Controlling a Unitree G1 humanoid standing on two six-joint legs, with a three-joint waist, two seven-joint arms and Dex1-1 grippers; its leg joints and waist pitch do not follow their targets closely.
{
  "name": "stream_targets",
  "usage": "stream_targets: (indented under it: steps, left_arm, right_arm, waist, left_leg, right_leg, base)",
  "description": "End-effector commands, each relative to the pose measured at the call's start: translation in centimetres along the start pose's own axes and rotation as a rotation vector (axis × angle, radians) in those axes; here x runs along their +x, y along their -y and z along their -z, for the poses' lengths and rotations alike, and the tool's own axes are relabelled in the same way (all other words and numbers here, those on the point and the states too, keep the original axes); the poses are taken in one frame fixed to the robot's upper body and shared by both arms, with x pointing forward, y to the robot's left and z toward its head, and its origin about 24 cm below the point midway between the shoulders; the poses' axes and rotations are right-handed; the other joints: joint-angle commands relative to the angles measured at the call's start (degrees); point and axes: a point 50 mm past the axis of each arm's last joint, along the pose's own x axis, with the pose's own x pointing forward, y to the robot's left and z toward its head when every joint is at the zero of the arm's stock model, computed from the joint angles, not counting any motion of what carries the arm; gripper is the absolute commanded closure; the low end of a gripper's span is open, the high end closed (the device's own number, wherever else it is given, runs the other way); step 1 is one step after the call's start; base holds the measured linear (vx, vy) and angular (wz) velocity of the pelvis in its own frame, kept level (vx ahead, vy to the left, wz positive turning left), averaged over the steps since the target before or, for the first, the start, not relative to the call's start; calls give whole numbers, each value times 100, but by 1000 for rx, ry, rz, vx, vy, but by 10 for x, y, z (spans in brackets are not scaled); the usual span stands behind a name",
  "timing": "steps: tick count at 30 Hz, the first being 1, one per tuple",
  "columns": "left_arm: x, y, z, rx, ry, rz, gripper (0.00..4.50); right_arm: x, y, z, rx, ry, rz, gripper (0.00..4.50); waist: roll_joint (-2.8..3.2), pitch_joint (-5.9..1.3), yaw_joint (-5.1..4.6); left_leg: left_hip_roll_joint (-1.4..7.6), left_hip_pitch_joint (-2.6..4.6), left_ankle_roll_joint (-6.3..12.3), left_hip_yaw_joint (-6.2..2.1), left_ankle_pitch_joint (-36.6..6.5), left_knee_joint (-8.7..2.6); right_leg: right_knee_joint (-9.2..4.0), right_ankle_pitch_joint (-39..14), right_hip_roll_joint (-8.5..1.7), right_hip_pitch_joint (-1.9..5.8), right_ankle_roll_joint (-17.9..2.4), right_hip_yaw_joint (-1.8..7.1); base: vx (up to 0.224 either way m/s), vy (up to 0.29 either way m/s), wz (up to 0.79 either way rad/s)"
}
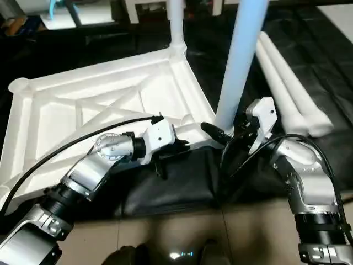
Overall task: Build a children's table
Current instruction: Rotate leg to tighten
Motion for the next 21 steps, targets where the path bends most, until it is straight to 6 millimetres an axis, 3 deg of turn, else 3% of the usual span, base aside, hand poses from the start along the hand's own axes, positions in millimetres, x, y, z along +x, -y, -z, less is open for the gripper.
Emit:
stream_targets:
  steps: [1,2,3,4,5,6,7,8,9,10,11,12,13,14,15,16,17,18,19,20,21]
  left_arm:
    - [-6,-13,-20,44,107,-74,450]
    - [-7,-13,-20,44,106,-74,450]
    - [-7,-13,-20,45,106,-75,450]
    - [-7,-13,-20,45,106,-75,450]
    - [-7,-14,-20,45,105,-75,450]
    - [-8,-14,-19,44,105,-75,450]
    - [-8,-14,-19,45,104,-73,450]
    - [-8,-14,-19,46,103,-72,450]
    - [-9,-13,-19,47,102,-71,450]
    - [-9,-13,-19,47,102,-71,450]
    - [-9,-13,-18,48,103,-70,450]
    - [-9,-12,-17,50,97,-62,450]
    - [-9,-11,-17,52,98,-57,450]
    - [-9,-9,-17,48,100,-45,450]
    - [-9,-8,-17,45,100,-36,450]
    - [-9,-8,-17,45,100,-36,450]
    - [-10,-6,-15,42,99,-27,450]
    - [-11,-4,-13,34,100,-22,450]
    - [-12,-4,-13,28,98,-19,450]
    - [-13,-3,-11,14,93,-10,450]
    - [-13,-2,-10,8,91,-6,450]
  right_arm:
    - [6,-10,0,-35,-14,-69,75]
    - [6,-11,0,-47,-19,-78,75]
    - [6,-12,1,-55,-24,-86,75]
    - [6,-12,2,-53,-38,-84,75]
    - [7,-12,2,-47,-42,-80,75]
    - [7,-12,3,-48,-44,-76,75]
    - [7,-11,2,-46,-35,-67,75]
    - [7,-11,1,-48,-24,-62,75]
    - [7,-9,2,4,-13,-45,75]
    - [7,-9,2,4,-13,-45,75]
    - [6,-8,2,3,-17,-38,75]
    - [5,-8,1,-15,-21,-39,75]
    - [5,-8,1,-20,-22,-39,75]
    - [4,-8,2,-24,-21,-37,75]
    - [4,-8,2,-23,-19,-34,75]
    - [4,-8,2,-23,-19,-34,75]
    - [3,-8,2,-23,-18,-31,75]
    - [2,-9,1,-23,-17,-29,75]
    - [1,-9,1,-22,-16,-29,75]
    - [1,-10,1,-21,-16,-29,75]
    - [1,-10,1,-20,-15,-29,75]
  waist:
    - [-108,-789,-284]
    - [-198,-839,-342]
    - [-285,-767,-334]
    - [-506,-667,-171]
    - [-875,-514,131]
    - [-751,-710,202]
    - [-718,-674,121]
    - [-592,-659,83]
    - [-483,-474,-14]
    - [-210,-565,51]
    - [52,-536,9]
    - [145,-462,-378]
    - [140,-687,-393]
    - [27,-774,-353]
    - [-49,-795,-268]
    - [-134,-818,-279]
    - [-332,-805,-228]
    - [-617,-768,-149]
    - [-564,-808,-6]
    - [-535,-781,16]
    - [-410,-747,57]
  left_leg:
    - [505,1268,2694,-745,3188,35]
    - [1005,1583,3110,-1264,4228,86]
    - [980,1414,2994,-1279,4219,75]
    - [29,857,1632,-730,2676,360]
    - [-875,-284,825,-163,-209,764]
    - [-742,-737,610,-301,-184,1054]
    - [-691,-881,430,-273,-68,1111]
    - [-625,-862,38,-228,241,1015]
    - [-515,-684,-282,-264,636,764]
    - [-320,-762,-172,-362,1035,481]
    - [65,-689,456,-459,1289,26]
    - [724,137,1848,-1259,1125,-290]
    - [807,603,2409,-1436,1575,-96]
    - [819,640,2724,-1401,3280,164]
    - [722,600,2509,-1380,6101,346]
    - [624,590,2216,-1328,7156,431]
    - [35,367,1438,-1111,7100,630]
    - [-502,-490,913,-714,4256,634]
    - [-510,-675,718,-572,2813,632]
    - [-319,-751,364,-481,1384,440]
    - [-196,-708,248,-459,1279,239]
  right_leg:
    - [377,87,359,-640,-314,-230]
    - [702,-854,-17,-1184,772,-59]
    - [762,-696,-182,-1241,982,87]
    - [224,659,-276,-803,545,324]
    - [-353,52,-115,467,568,914]
    - [-44,1227,-458,869,1634,509]
    - [28,1762,-462,856,2091,299]
    - [-54,2887,-576,826,2259,27]
    - [-288,1884,-371,587,1430,168]
    - [-278,1306,-420,728,930,141]
    - [-390,199,-264,722,565,-135]
    - [472,-869,334,-125,499,-365]
    - [671,-1150,316,-473,416,-252]
    - [787,-493,178,-754,566,11]
    - [724,436,18,-884,1032,252]
    - [554,1064,-80,-858,1155,410]
    - [76,2631,-247,-769,1042,637]
    - [181,4583,-407,-22,726,723]
    - [142,5464,-554,220,411,755]
    - [148,6289,-657,347,-111,665]
    - [149,5711,-433,308,-539,491]
  base:
    - [201,-29,13]
    - [128,-120,-15]
    - [14,-177,-25]
    - [14,-177,-25]
    - [16,-144,22]
    - [139,-81,48]
    - [139,-81,48]
    - [143,-44,46]
    - [112,-29,23]
    - [112,-29,23]
    - [143,29,-9]
    - [170,62,-9]
    - [170,62,-9]
    - [148,55,-3]
    - [26,61,-5]
    - [26,61,-5]
    - [-117,63,-1]
    - [-88,20,18]
    - [-88,20,18]
    - [0,0,0]
    - [0,0,0]
